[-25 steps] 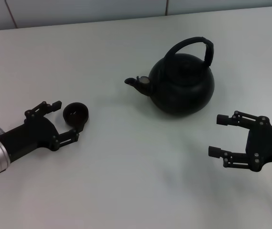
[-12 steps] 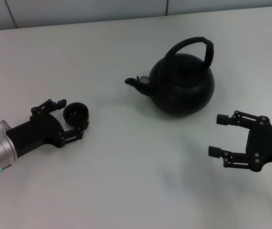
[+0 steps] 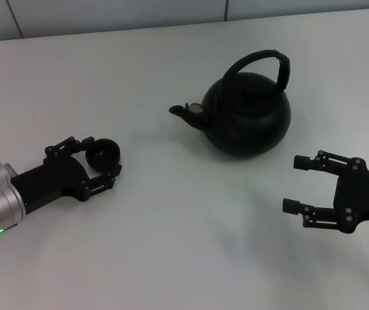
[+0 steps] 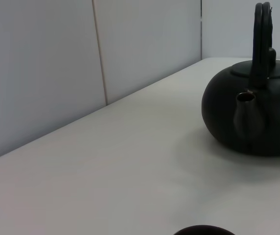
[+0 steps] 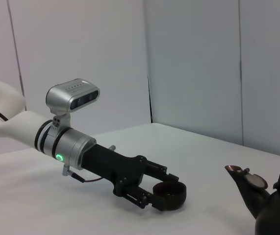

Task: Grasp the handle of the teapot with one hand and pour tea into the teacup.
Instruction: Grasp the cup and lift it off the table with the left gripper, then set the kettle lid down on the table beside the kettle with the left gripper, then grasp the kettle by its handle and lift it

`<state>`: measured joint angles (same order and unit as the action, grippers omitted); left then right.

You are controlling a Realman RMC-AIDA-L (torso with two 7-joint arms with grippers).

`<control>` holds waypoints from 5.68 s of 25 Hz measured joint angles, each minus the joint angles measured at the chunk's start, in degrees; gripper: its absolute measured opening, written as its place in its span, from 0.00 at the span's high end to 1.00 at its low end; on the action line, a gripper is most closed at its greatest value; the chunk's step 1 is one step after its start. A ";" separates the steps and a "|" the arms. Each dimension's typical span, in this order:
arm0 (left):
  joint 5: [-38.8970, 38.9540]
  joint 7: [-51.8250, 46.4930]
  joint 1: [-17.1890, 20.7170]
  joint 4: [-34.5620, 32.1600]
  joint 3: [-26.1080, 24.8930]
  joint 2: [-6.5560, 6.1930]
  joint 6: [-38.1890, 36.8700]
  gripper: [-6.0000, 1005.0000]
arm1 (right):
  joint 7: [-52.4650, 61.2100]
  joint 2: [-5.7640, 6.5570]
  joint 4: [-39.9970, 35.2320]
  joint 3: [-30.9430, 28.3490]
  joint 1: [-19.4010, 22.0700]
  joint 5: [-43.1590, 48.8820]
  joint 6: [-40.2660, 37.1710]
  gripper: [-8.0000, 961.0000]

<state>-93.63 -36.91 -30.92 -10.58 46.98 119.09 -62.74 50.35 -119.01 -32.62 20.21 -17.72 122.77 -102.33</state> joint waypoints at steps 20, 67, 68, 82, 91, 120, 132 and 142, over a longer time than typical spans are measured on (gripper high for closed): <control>-0.01 0.54 -5.93 6.23 -0.13 0.07 -4.60 0.31 | -0.02 -0.08 0.01 0.00 -0.26 -0.40 -0.01 0.18; 0.13 10.76 -10.31 16.59 -4.35 0.09 2.71 0.18 | 0.19 -0.08 0.02 0.00 -0.47 -0.53 -0.07 0.19; 0.14 10.76 -10.31 16.59 -4.39 0.09 2.72 0.17 | 0.18 -0.08 0.01 0.00 -0.47 -0.53 -0.07 0.19; -1.55 0.34 0.14 3.79 -4.22 -0.73 -11.52 0.14 | 0.37 -0.08 -0.02 0.01 -0.48 -0.60 0.22 0.19; -3.74 -9.27 16.01 -15.02 -3.50 -3.24 -31.54 0.14 | 0.43 0.01 -0.17 -0.33 -0.46 -1.71 0.48 0.19; -13.89 -9.66 16.81 -20.51 -6.62 -5.45 -30.45 0.14 | -6.81 -0.17 8.25 -6.37 1.78 -4.65 1.40 0.20; -13.90 -9.68 15.86 -20.23 -6.66 -4.83 -30.42 0.14 | -46.88 -0.66 47.22 -27.87 5.55 -21.33 15.71 0.20; -13.95 -9.68 15.72 -20.23 -6.83 -4.83 -30.25 0.14 | -49.82 -0.33 49.89 -28.99 3.57 -23.83 19.33 0.20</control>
<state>-107.57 -46.58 -15.20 -30.81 40.15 114.26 -92.99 0.53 -119.33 17.27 -8.78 -14.15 98.95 -83.00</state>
